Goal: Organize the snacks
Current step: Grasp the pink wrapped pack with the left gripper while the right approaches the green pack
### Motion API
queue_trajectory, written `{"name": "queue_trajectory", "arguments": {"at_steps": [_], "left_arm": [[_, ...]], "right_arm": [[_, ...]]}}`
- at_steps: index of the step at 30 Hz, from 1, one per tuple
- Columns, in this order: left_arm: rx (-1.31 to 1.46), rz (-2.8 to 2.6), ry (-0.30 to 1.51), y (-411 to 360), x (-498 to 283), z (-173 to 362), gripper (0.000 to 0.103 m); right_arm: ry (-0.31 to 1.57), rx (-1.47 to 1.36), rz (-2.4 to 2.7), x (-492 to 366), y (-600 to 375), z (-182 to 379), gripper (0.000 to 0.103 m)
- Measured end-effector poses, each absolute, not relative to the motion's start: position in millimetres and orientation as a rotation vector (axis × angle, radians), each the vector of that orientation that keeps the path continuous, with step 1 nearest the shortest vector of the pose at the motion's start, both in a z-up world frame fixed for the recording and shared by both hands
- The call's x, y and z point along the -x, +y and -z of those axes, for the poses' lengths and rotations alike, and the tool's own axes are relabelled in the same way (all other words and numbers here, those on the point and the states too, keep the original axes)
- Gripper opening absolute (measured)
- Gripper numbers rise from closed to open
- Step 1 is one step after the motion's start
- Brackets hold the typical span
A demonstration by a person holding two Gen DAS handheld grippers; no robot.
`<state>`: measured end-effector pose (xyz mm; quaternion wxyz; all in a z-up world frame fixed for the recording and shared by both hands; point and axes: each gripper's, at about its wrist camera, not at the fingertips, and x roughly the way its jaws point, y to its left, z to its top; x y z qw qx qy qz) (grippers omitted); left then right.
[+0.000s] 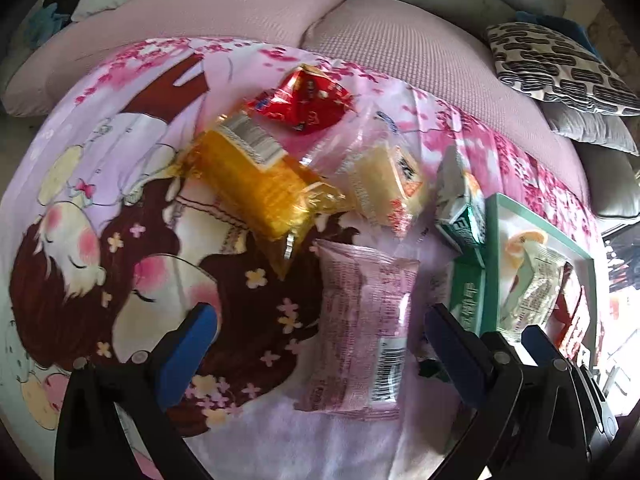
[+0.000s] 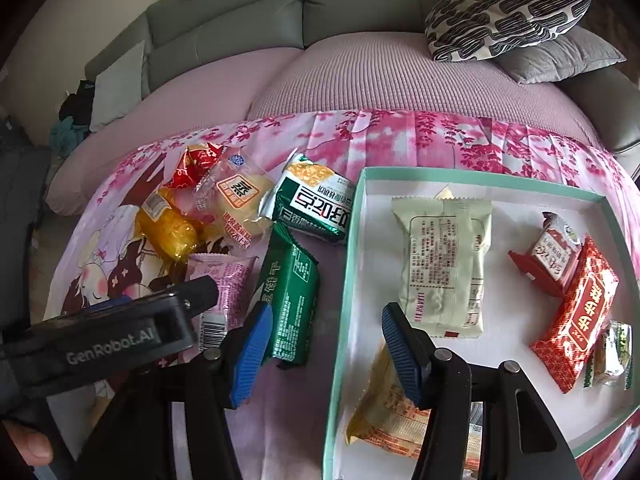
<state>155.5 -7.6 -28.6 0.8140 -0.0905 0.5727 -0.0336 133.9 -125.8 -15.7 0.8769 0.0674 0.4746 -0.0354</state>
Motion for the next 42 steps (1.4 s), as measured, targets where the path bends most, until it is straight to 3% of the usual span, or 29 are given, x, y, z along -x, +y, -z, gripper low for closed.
{"name": "queue_trajectory", "arguments": {"at_steps": [7, 9, 10, 12, 14, 16, 32, 42], "left_arm": [[0.169, 0.095, 1.23, -17, -155, 33, 0.1], [0.176, 0.096, 1.239, -17, -155, 34, 0.082], [0.179, 0.093, 1.251, -19, -157, 37, 0.066], [0.197, 0.111, 1.269, -18, -157, 41, 0.062], [0.215, 0.126, 1.276, -18, -157, 42, 0.045], [0.228, 0.146, 1.278, -18, -158, 40, 0.039], [0.276, 0.043, 1.263, 32, -153, 33, 0.037], [0.335, 0.009, 1.266, 59, -145, 31, 0.037]], "right_arm": [[0.987, -0.113, 0.126, -128, -138, 13, 0.06], [0.993, -0.117, 0.132, -129, -140, 14, 0.06], [0.996, -0.112, 0.135, -129, -141, 15, 0.06], [0.995, -0.111, 0.138, -129, -141, 15, 0.06], [0.994, -0.121, 0.136, -129, -143, 15, 0.06], [0.995, -0.119, 0.141, -129, -144, 16, 0.06], [0.973, -0.096, 0.026, -132, -109, 14, 0.059], [0.951, -0.127, 0.019, -139, -105, 16, 0.049]]}}
